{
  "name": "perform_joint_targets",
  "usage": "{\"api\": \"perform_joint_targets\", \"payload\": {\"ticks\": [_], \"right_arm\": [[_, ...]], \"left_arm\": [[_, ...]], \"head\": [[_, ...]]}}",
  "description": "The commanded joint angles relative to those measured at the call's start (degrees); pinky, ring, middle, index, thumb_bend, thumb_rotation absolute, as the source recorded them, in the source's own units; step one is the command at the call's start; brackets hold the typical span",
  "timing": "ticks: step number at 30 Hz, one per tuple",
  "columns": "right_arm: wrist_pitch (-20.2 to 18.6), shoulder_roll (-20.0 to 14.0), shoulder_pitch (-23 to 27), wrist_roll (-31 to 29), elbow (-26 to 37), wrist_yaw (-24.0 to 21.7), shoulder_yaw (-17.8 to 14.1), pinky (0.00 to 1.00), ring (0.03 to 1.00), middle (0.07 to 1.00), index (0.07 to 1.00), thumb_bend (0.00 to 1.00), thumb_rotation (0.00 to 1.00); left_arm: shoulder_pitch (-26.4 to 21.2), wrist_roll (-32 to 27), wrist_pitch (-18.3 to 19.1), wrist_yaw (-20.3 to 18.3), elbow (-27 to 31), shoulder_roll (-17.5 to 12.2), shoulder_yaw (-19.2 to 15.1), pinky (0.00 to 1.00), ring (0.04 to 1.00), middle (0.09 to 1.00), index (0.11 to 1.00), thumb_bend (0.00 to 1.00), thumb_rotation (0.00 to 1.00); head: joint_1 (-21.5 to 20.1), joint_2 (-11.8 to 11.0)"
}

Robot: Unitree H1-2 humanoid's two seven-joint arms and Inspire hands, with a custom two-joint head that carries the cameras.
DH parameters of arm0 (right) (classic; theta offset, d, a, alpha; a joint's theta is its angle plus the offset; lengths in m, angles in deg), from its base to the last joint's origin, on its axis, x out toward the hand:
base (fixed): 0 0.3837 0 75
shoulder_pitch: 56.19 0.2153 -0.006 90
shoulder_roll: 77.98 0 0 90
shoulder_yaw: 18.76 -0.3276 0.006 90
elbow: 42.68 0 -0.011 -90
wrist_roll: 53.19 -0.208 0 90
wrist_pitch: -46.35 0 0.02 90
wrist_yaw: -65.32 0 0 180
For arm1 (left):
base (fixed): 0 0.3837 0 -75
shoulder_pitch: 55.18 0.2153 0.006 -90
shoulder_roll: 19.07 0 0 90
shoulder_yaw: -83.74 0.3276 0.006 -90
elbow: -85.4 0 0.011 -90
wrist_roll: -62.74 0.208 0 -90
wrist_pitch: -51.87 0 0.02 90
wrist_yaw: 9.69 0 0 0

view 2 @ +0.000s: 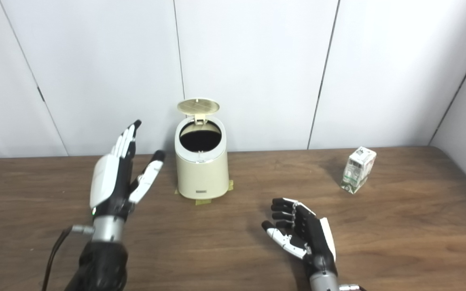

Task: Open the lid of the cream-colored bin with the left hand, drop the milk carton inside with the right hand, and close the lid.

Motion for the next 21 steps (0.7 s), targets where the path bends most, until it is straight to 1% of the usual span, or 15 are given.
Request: {"api": "perform_joint_targets", "payload": {"ticks": [1, 3, 5, 8, 9, 10, 11, 12, 14, 15, 16, 17, 18, 19, 21], "right_arm": [[1.02, -0.16, 0.57, -0.19, -0.61, 0.16, -0.30, 0.61, 0.661, 0.671, 0.659, 0.30, 0.11], [0.83, 0.00, 0.71, -1.76, -0.42, -0.32, -0.84, 0.61, 0.666, 0.677, 0.667, 0.29, 0.09], [-0.18, 0.45, 1.18, -4.45, 0.83, -0.65, -2.08, 0.64, 0.685, 0.696, 0.684, 0.29, 0.10], [-0.12, 0.85, 1.60, -6.21, 2.19, -0.48, -2.96, 0.63, 0.678, 0.694, 0.685, 0.29, 0.06], [0.12, 0.77, 1.73, -6.64, 2.84, -0.61, -3.10, 0.62, 0.673, 0.690, 0.682, 0.29, 0.05], [0.05, 0.51, 2.06, -7.77, 4.56, -1.00, -3.52, 0.61, 0.671, 0.689, 0.680, 0.29, 0.08], [-0.09, 0.32, 2.30, -8.56, 5.76, -1.28, -3.81, 0.62, 0.675, 0.692, 0.681, 0.35, 0.17], [0.48, -0.13, 2.61, -9.26, 6.80, -1.69, -4.03, 0.62, 0.678, 0.694, 0.681, 0.38, 0.22], [2.24, -1.59, 3.49, -9.80, 8.08, -2.34, -4.70, 0.65, 0.695, 0.704, 0.686, 0.46, 0.26], [3.50, -2.46, 4.11, -9.86, 7.97, -2.42, -5.35, 0.66, 0.704, 0.709, 0.689, 0.52, 0.30], [5.71, -3.89, 4.81, -8.80, 6.72, -2.35, -5.84, 0.67, 0.720, 0.720, 0.700, 0.61, 0.34], [8.01, -5.30, 5.56, -7.71, 5.05, -2.34, -6.20, 0.70, 0.742, 0.737, 0.719, 0.68, 0.39], [10.31, -6.80, 6.47, -7.06, 3.26, -2.63, -6.46, 0.71, 0.756, 0.753, 0.733, 0.73, 0.42], [11.57, -8.24, 7.36, -6.22, 2.38, -2.90, -6.46, 0.71, 0.759, 0.765, 0.751, 0.76, 0.44], [10.02, -10.15, 9.09, -6.33, 3.96, -3.60, -6.61, 0.70, 0.757, 0.776, 0.769, 0.81, 0.46]], "left_arm": [[-0.23, -2.81, -6.86, 2.10, 1.43, 0.02, -1.31, 0.93, 0.980, 0.982, 0.978, 0.35, 1.00], [1.43, -3.58, -9.82, 2.74, 1.02, 0.04, -2.17, 0.87, 0.940, 0.945, 0.934, 0.27, 1.00], [3.78, -4.69, -13.35, 3.13, 0.42, -0.81, -3.40, 0.79, 0.872, 0.881, 0.863, 0.20, 0.98], [5.50, -6.09, -16.13, 2.22, -0.03, -1.47, -4.95, 0.74, 0.827, 0.840, 0.820, 0.17, 0.92], [6.08, -7.17, -16.95, 1.65, -0.11, -1.66, -5.39, 0.74, 0.823, 0.835, 0.817, 0.17, 0.92], [7.25, -9.54, -19.01, 0.63, -0.37, -2.33, -5.68, 0.74, 0.826, 0.837, 0.819, 0.18, 0.89], [8.02, -11.22, -20.55, -0.15, -0.60, -2.75, -5.92, 0.76, 0.842, 0.853, 0.836, 0.22, 0.87], [8.93, -12.70, -22.06, -0.89, -0.74, -3.20, -6.07, 0.76, 0.850, 0.861, 0.844, 0.24, 0.87], [10.80, -16.17, -24.74, -2.48, -1.28, -3.92, -6.35, 0.78, 0.859, 0.872, 0.855, 0.31, 0.89], [11.65, -17.89, -26.47, -3.25, -1.84, -4.29, -6.46, 0.78, 0.863, 0.877, 0.860, 0.36, 0.90], [12.36, -19.27, -28.06, -3.83, -2.40, -4.51, -6.56, 0.78, 0.862, 0.875, 0.860, 0.39, 0.90], [12.91, -20.36, -29.24, -4.38, -2.87, -4.55, -6.67, 0.78, 0.857, 0.869, 0.856, 0.41, 0.90], [13.46, -21.66, -30.08, -5.06, -3.19, -4.49, -6.72, 0.78, 0.854, 0.865, 0.854, 0.43, 0.90], [13.97, -22.78, -30.74, -5.81, -3.38, -4.50, -6.69, 0.78, 0.858, 0.867, 0.854, 0.44, 0.90], [15.10, -23.80, -31.59, -7.17, -3.50, -4.75, -6.49, 0.80, 0.868, 0.873, 0.857, 0.44, 0.91]], "head": [[-0.37, -0.76], [-0.55, -0.80], [-0.65, -0.83], [-1.25, -1.12], [-1.37, -1.21], [-1.52, -1.20], [-1.48, -1.20], [-1.48, -1.20], [-1.27, -1.31], [-1.27, -1.31], [-1.27, -1.31], [-1.22, -1.51], [-1.22, -1.51], [-1.22, -1.51], [-1.72, -1.49]]}}
